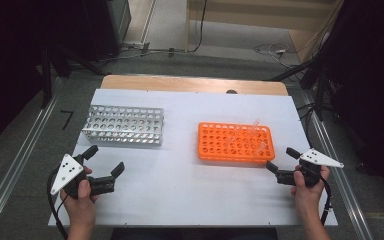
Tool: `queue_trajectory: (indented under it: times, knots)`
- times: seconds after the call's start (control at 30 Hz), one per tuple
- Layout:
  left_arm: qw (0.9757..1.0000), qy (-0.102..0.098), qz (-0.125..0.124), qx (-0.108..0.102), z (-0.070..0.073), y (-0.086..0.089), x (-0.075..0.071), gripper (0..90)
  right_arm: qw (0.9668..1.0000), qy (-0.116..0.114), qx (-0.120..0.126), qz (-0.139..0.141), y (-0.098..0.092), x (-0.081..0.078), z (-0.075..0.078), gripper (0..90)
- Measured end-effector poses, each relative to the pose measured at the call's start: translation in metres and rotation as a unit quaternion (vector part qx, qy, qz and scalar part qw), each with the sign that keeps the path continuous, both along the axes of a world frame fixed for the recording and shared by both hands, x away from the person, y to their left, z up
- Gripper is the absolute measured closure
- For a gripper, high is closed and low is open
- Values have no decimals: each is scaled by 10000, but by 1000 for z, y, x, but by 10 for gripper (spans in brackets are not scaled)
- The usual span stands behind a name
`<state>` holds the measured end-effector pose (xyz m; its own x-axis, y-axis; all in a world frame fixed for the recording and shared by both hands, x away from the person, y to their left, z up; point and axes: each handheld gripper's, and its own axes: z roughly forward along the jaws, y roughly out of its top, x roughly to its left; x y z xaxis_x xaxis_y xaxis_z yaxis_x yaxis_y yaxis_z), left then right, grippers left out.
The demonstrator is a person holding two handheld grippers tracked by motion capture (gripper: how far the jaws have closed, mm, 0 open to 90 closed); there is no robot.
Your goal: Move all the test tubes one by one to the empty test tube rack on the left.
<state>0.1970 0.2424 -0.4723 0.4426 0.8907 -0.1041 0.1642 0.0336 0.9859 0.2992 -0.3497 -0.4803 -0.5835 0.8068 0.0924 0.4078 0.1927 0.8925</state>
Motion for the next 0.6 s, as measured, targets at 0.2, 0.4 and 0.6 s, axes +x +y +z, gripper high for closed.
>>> queue_trajectory:
  times: [0.2, 0.4, 0.6]
  knots:
    - [9998, 100, -141, 64, -4, -10, 4, 0, 9998, 143, 133, -15, 0, 2, 6, 26]
    - [9988, 166, -370, 258, -5, -28, 6, 0, 9990, 271, 301, -159, 7, 4, 14, 182]
    - [9985, 211, -397, 296, -4, -31, 4, 0, 9993, 327, 145, -126, 19, 7, 16, 374]
